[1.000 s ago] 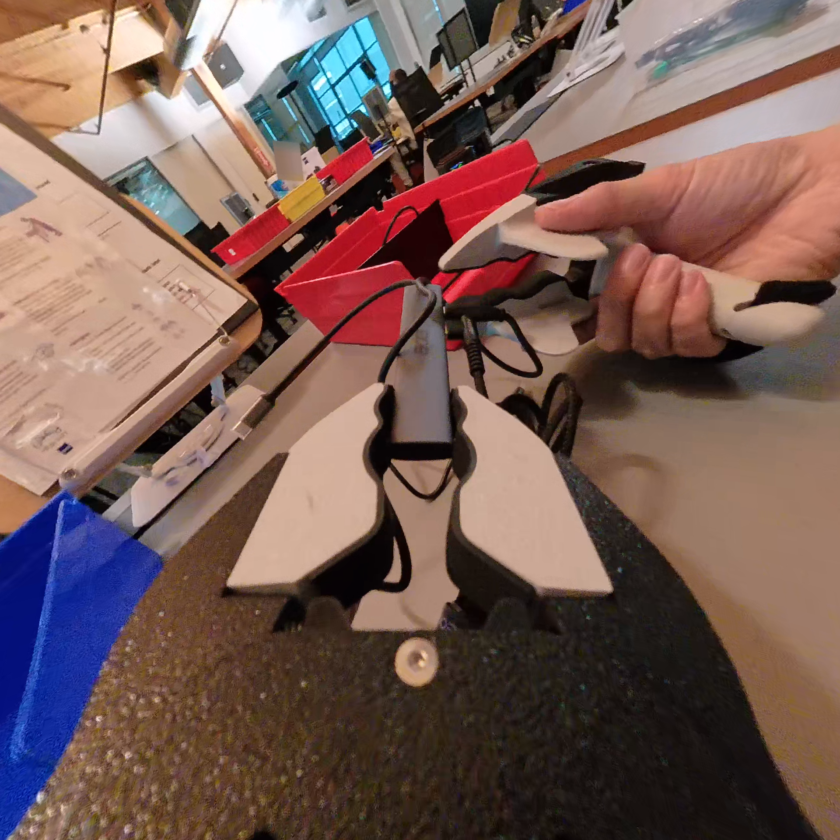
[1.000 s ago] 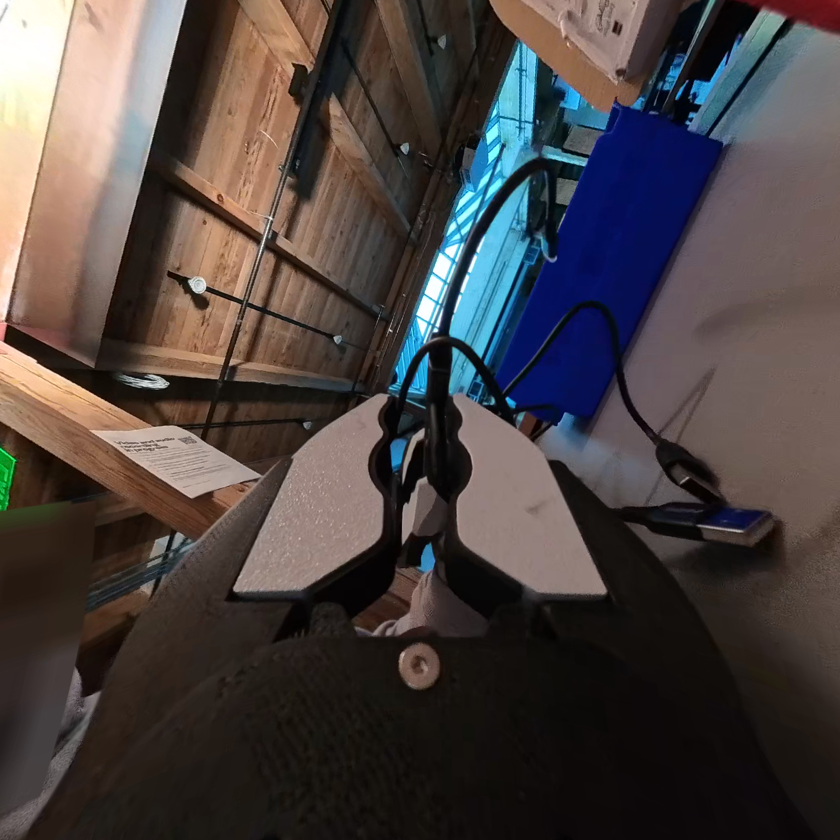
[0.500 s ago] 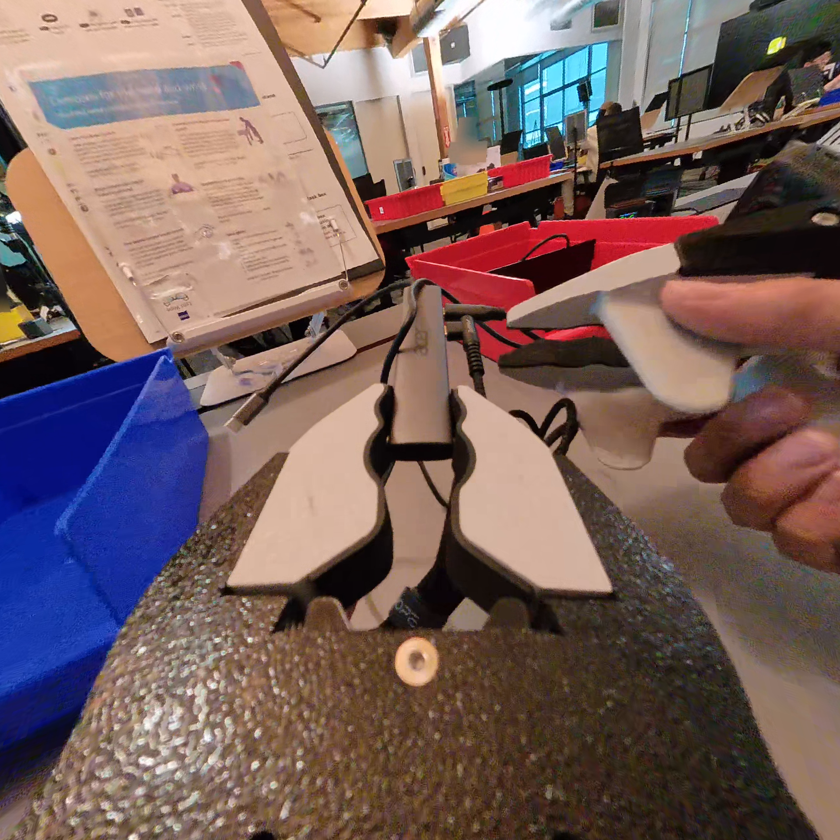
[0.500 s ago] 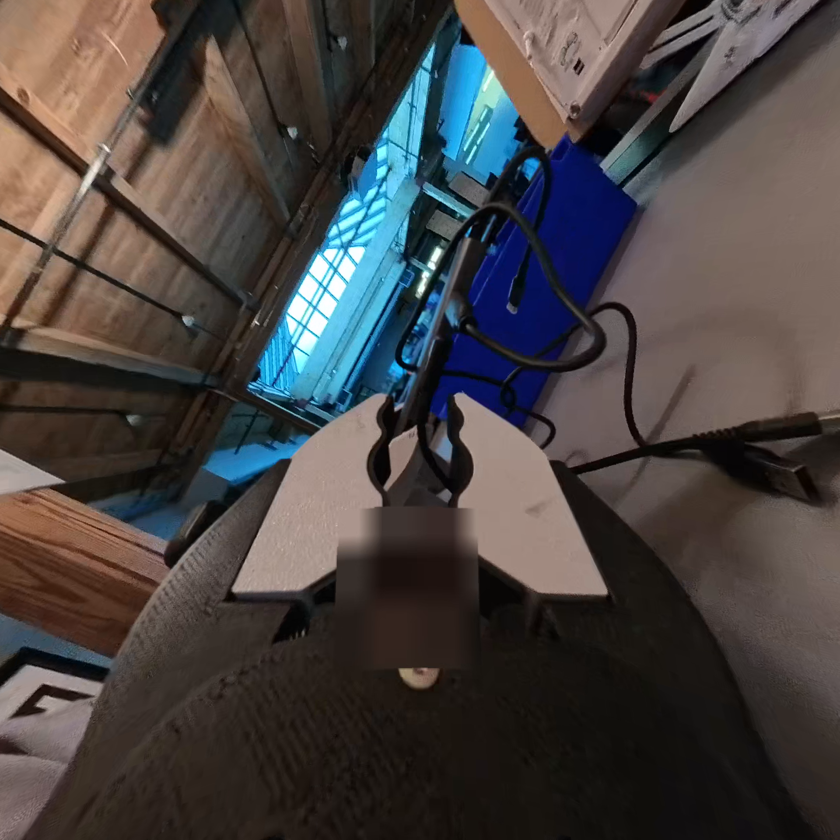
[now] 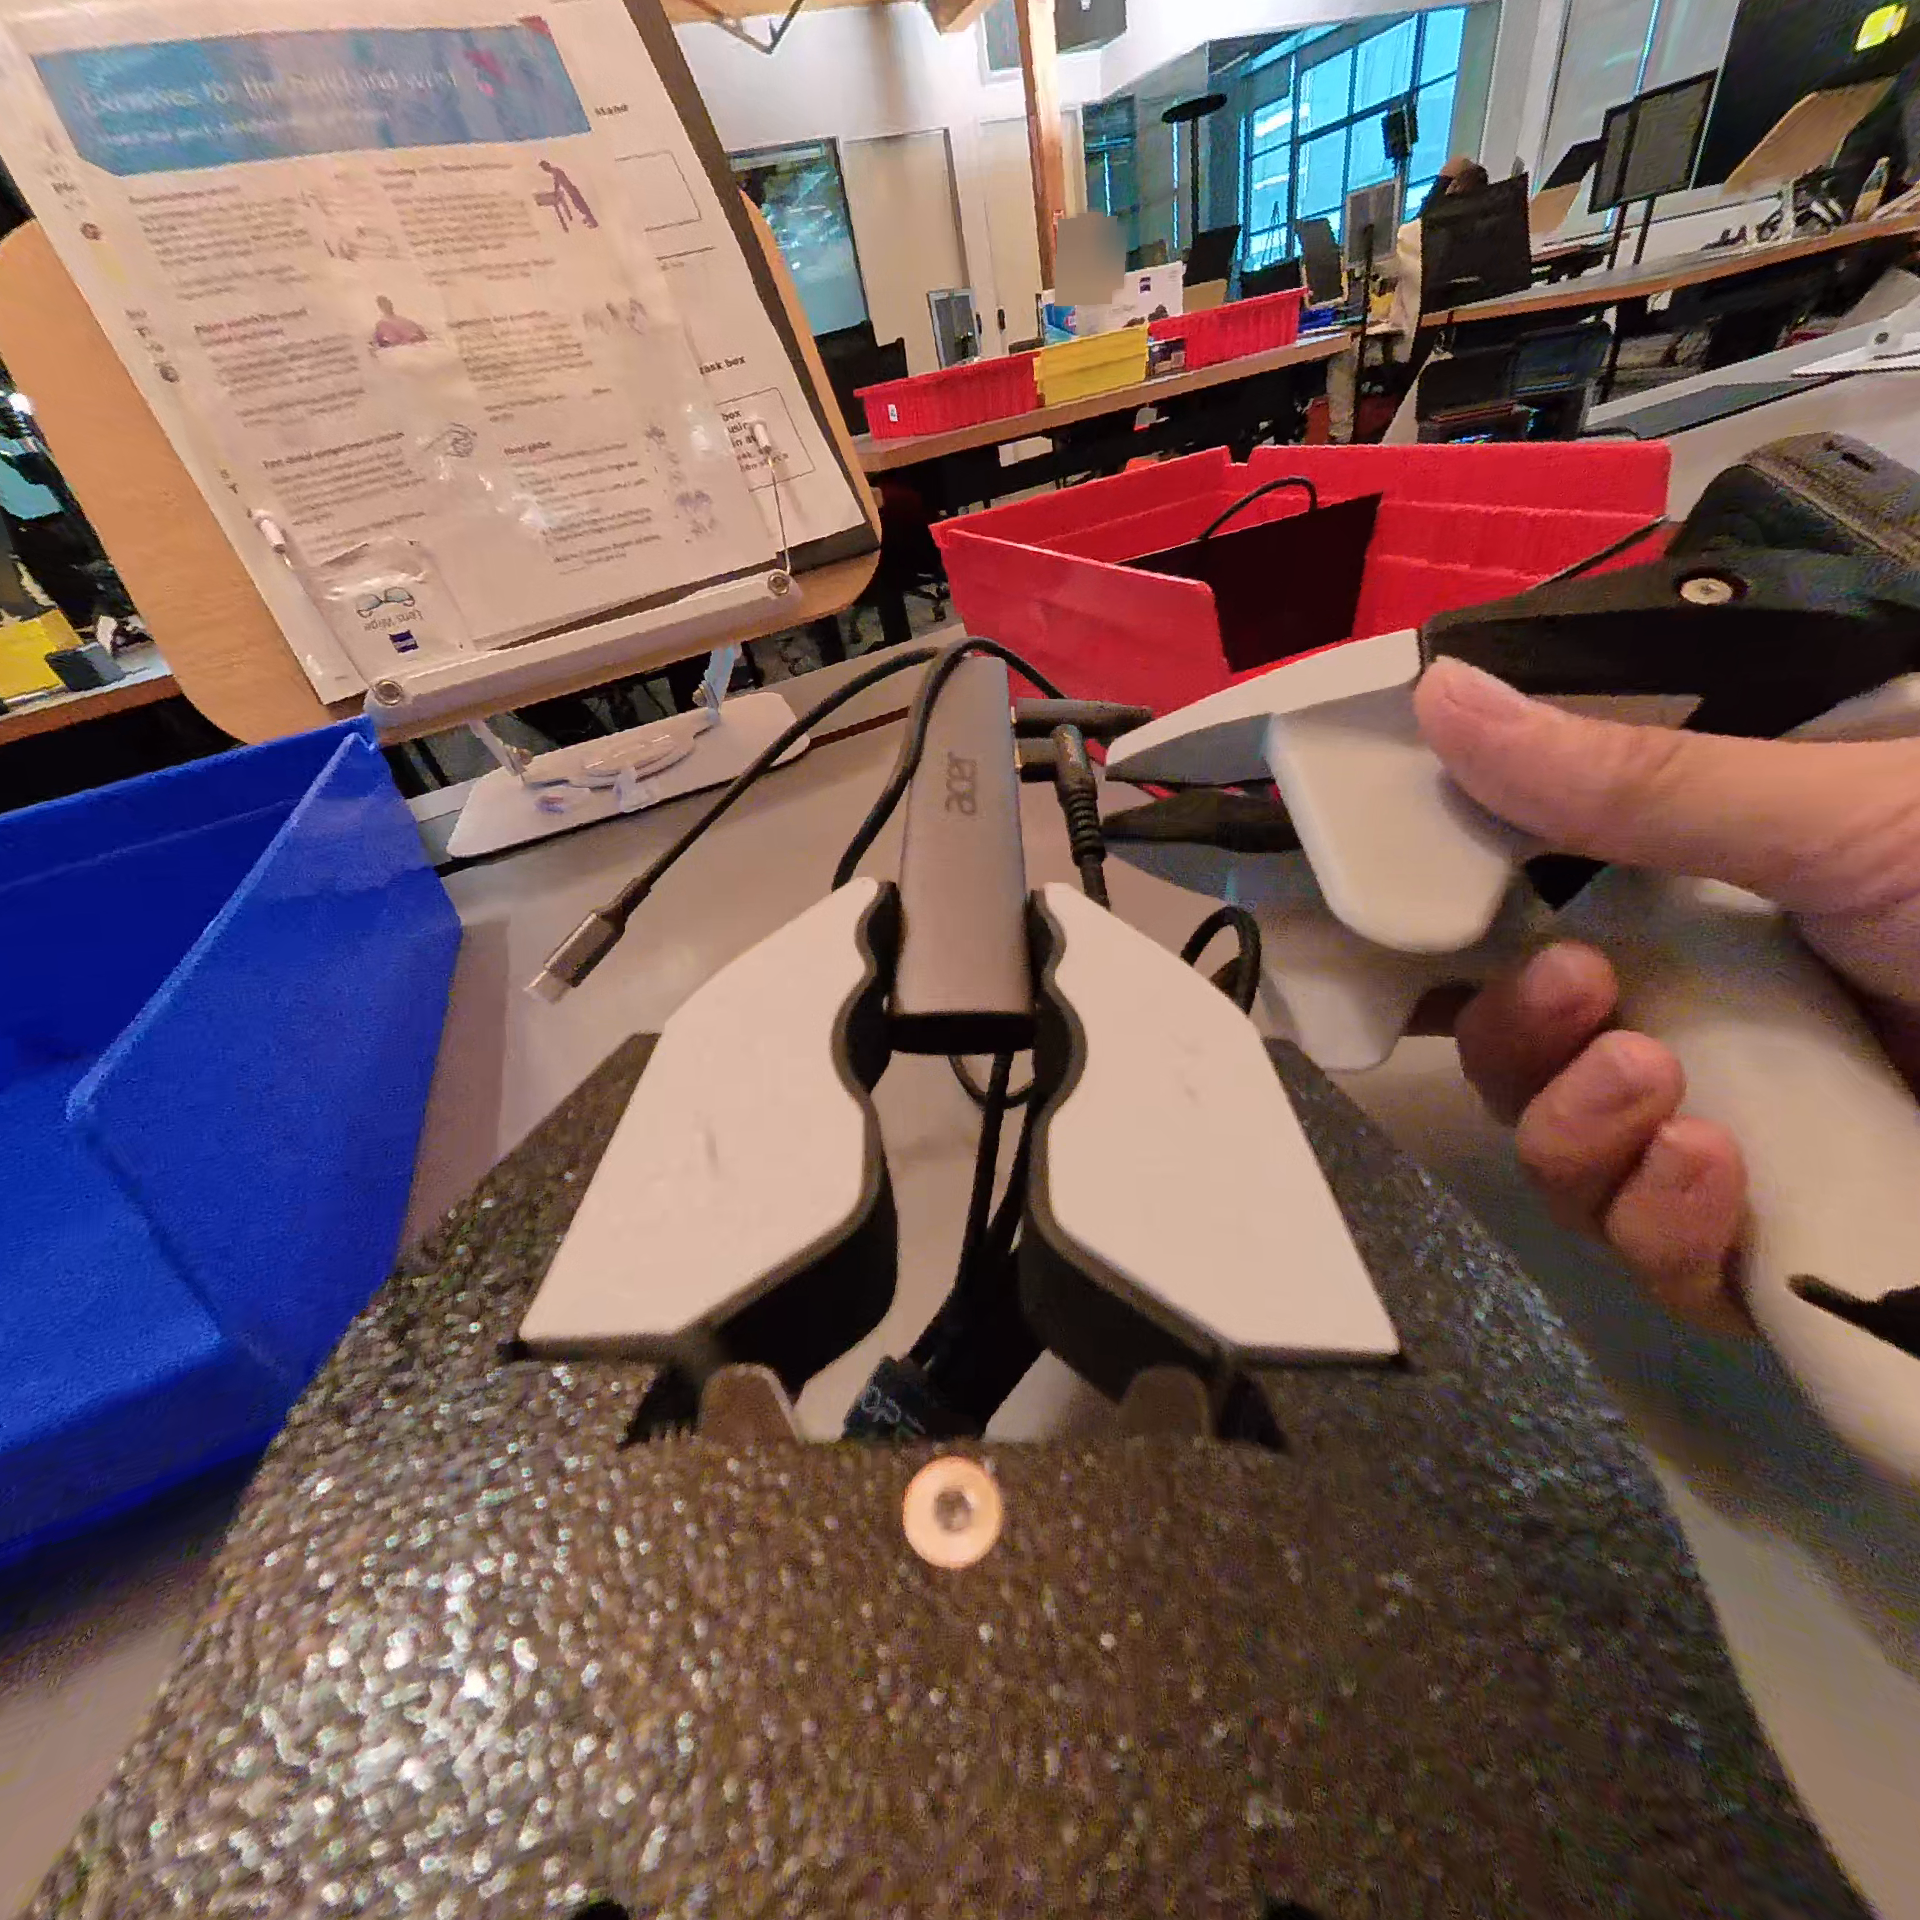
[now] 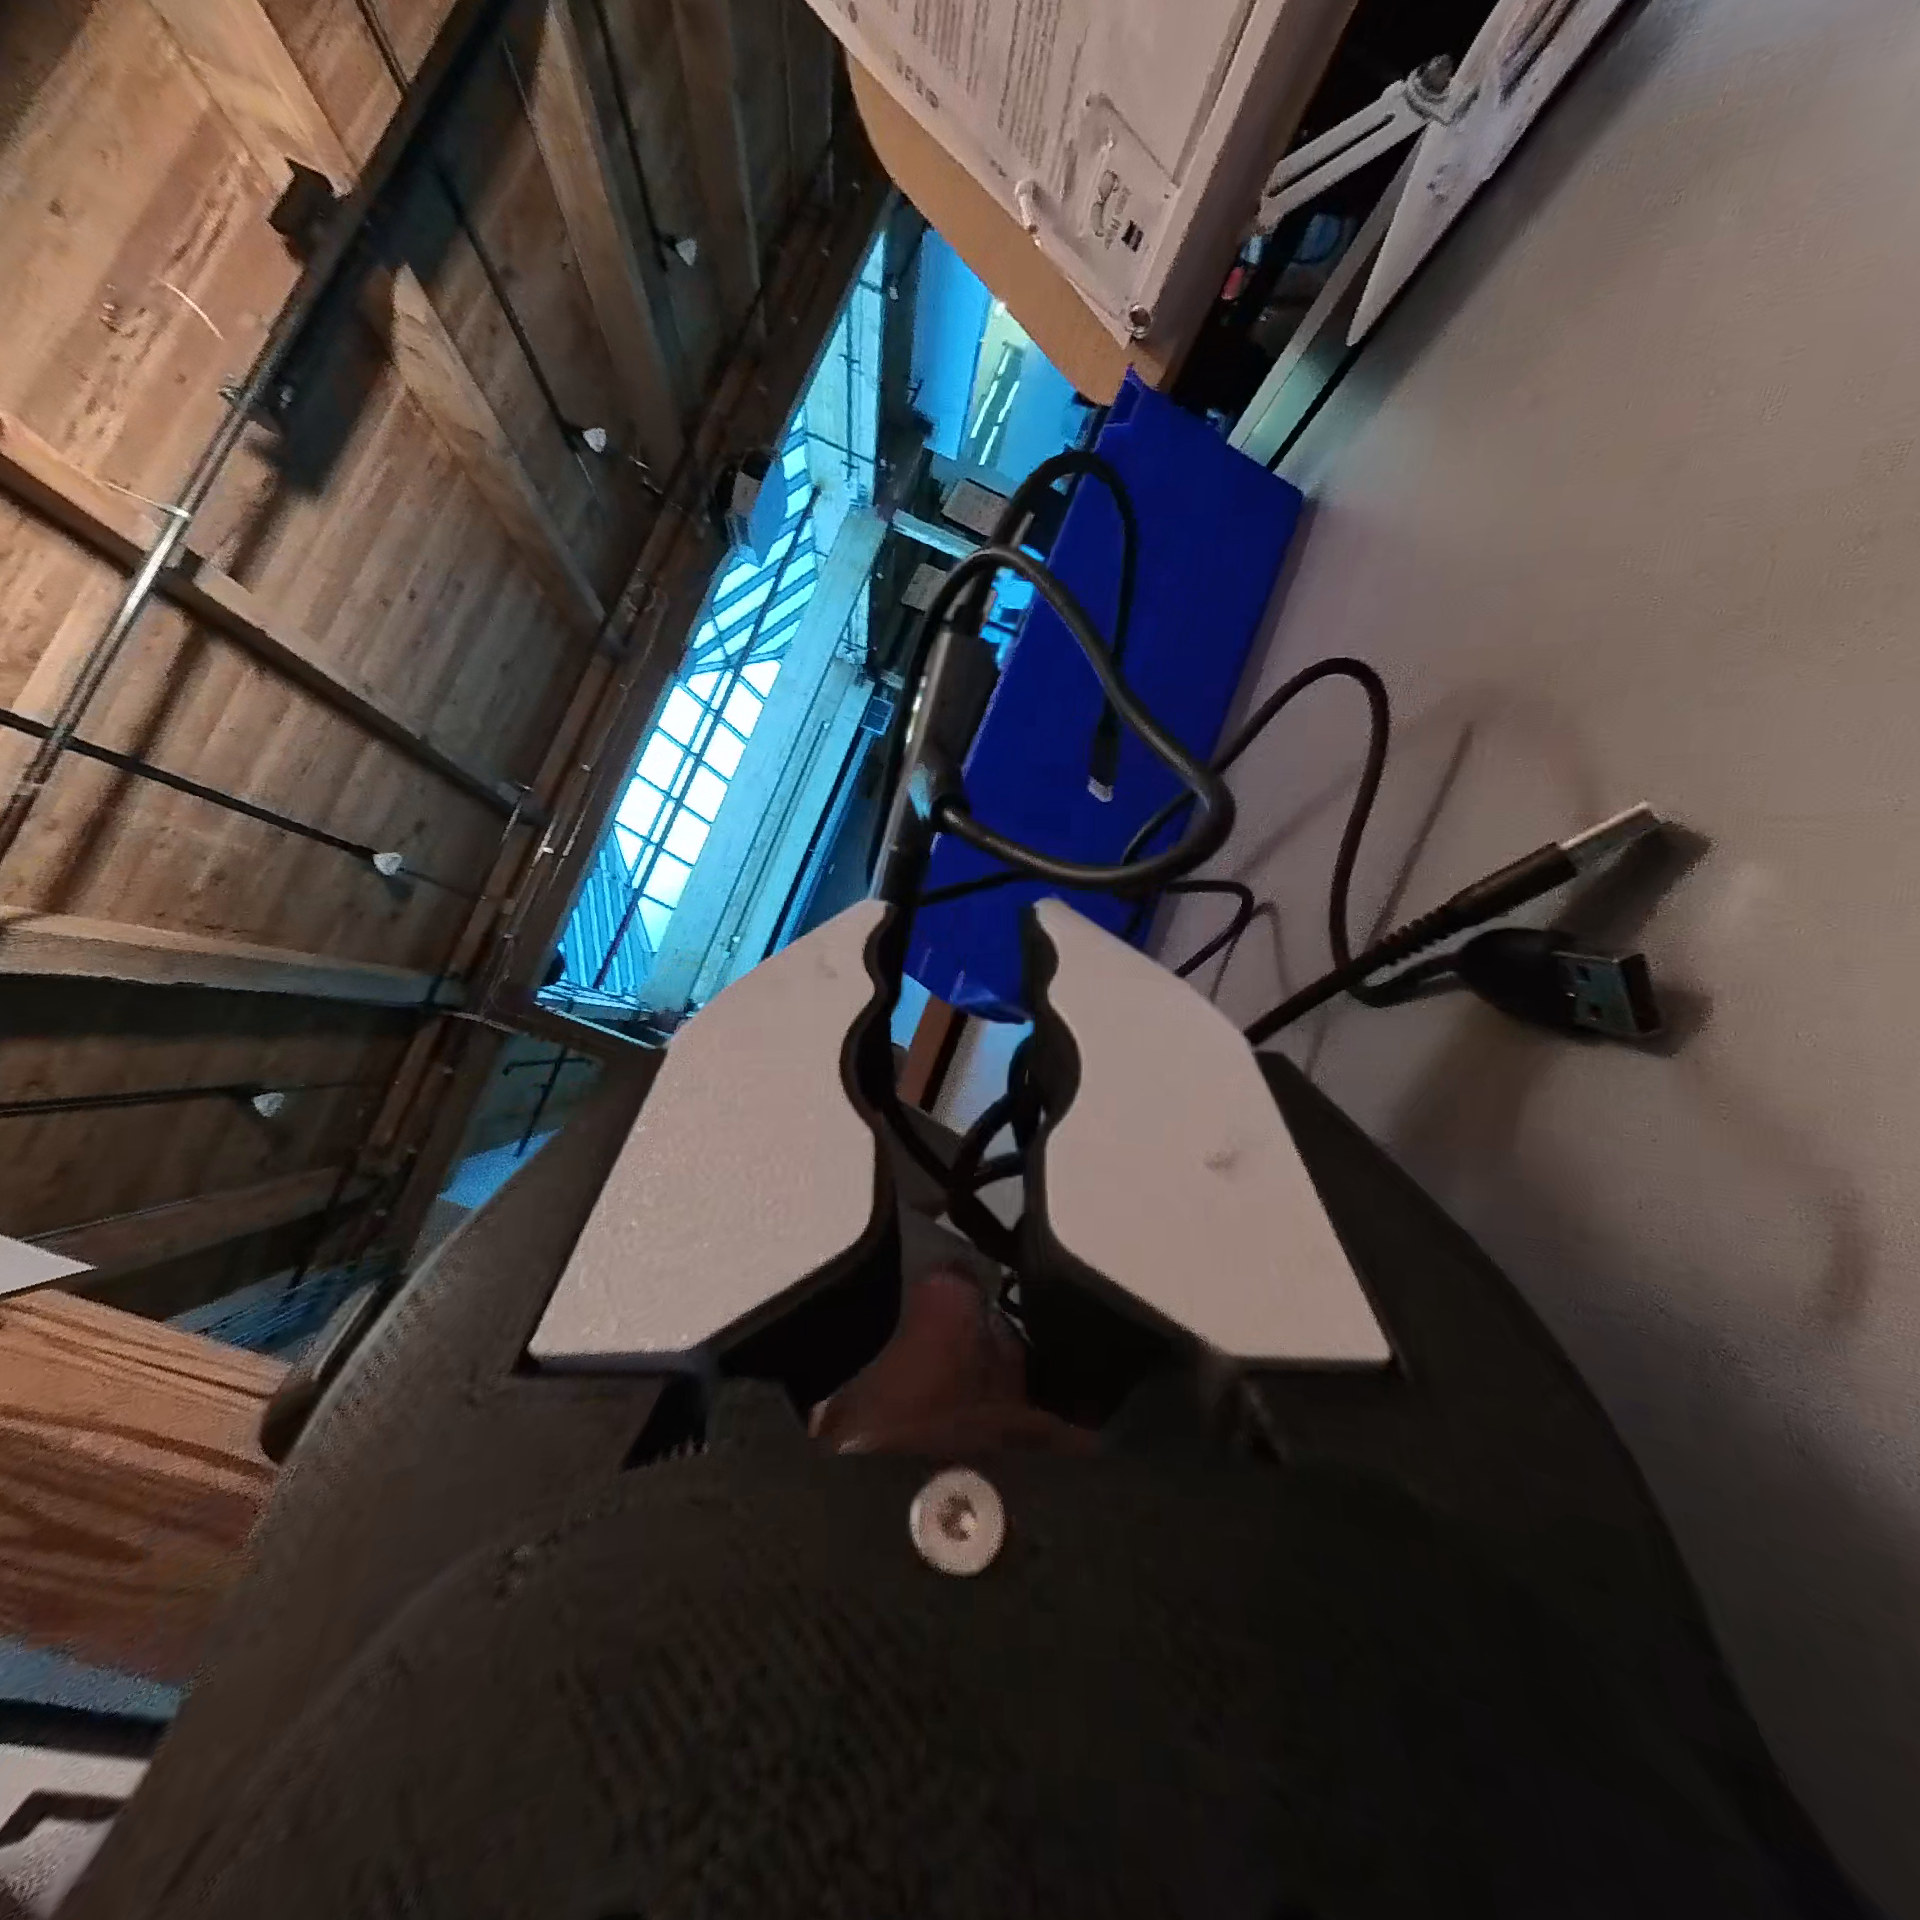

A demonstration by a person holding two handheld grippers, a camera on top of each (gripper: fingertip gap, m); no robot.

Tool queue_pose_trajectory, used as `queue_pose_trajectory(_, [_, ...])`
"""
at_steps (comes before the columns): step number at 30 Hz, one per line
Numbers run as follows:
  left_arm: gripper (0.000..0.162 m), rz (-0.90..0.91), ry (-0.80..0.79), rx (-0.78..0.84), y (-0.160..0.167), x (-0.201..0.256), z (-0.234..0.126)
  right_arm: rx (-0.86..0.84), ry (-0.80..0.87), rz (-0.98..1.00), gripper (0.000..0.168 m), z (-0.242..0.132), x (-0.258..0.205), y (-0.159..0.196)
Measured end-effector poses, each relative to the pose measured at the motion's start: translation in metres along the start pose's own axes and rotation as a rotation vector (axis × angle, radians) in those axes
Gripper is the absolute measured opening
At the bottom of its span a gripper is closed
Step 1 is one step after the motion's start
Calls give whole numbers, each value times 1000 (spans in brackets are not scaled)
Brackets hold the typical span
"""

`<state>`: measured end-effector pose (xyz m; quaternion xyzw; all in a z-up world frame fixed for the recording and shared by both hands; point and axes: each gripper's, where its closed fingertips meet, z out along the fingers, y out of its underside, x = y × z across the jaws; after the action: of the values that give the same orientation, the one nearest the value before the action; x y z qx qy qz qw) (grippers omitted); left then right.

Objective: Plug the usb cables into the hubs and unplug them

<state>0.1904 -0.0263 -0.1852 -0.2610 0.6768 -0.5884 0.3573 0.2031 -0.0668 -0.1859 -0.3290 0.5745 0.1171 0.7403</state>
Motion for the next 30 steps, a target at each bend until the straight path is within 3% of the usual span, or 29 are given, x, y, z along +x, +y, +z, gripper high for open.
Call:
queue_pose_trajectory(2, [23, -10, 23, 5, -1, 2, 0, 20, 15, -3, 34, 0, 1, -1])
queue_pose_trajectory(8, [23, -50, 75, 1, 0, 5, 0, 60, -82, 65, 9, 0, -14, 1])
queue_pose_trajectory(19, [23, -90, 116, -14, 2, 5, 2, 87, -16, 34, 9, 5, -11, 0])
queue_pose_trajectory(30, [24, 4, 81, 24, -1, -1, -3, 87, 38, -18, 9, 7, -13, 7])
